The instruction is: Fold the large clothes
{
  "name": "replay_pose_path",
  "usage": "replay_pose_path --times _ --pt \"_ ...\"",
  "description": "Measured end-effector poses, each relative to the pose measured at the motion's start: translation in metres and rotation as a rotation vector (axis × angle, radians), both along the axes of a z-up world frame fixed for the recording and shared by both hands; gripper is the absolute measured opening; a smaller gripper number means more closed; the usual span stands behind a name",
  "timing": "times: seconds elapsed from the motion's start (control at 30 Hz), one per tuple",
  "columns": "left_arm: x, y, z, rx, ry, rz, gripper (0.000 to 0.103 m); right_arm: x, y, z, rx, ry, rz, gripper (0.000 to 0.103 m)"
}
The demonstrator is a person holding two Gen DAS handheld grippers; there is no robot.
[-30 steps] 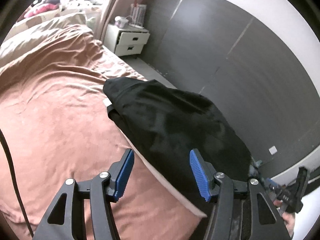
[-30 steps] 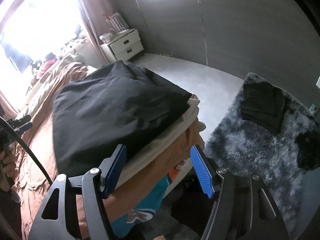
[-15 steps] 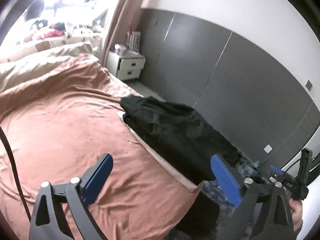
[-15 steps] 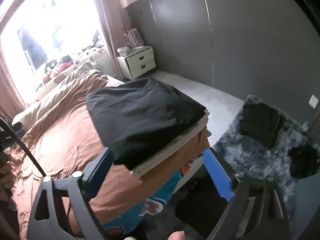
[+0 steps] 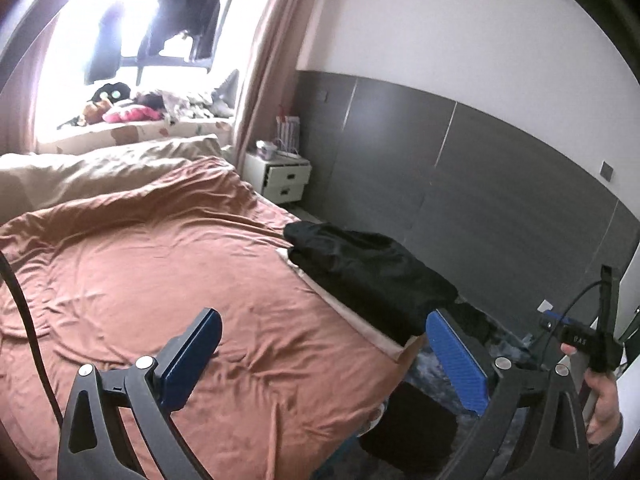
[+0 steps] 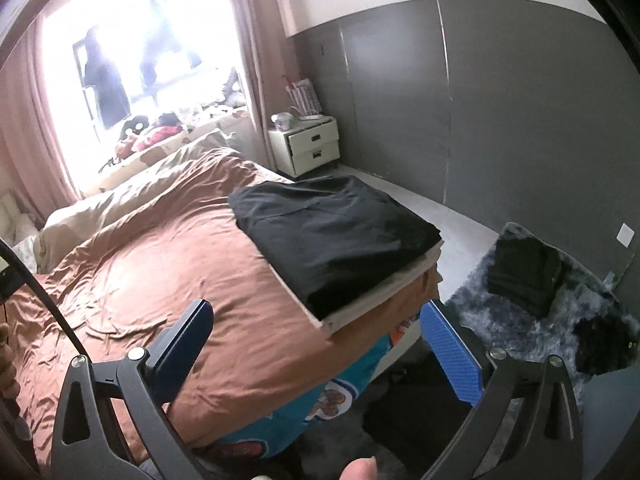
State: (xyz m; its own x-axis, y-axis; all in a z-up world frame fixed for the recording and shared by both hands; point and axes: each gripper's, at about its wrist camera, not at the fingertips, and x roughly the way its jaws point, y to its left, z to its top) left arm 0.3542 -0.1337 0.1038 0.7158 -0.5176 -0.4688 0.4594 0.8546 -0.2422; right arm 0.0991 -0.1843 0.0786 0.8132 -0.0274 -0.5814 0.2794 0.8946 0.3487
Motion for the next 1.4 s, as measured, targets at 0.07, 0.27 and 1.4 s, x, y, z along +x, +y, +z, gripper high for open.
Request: replay_pose_path --times 0.07,0.27,1.4 --pt "-0.019 0.011 0.001 -0.008 -0.013 0.016 0.103 -0.008 0.004 0.003 -0.008 -0.014 0.003 0.103" --pt "-0.079 0.042 0.0 -0.018 -0.049 0.086 0.103 -0.038 0.016 -0.001 0.004 -0.053 0.026 0.103" --pt "-0.332 0.09 -0.055 0.012 -0.164 0.364 0.103 -0.194 0.079 -0.064 0.014 -0.219 0.187 0.103"
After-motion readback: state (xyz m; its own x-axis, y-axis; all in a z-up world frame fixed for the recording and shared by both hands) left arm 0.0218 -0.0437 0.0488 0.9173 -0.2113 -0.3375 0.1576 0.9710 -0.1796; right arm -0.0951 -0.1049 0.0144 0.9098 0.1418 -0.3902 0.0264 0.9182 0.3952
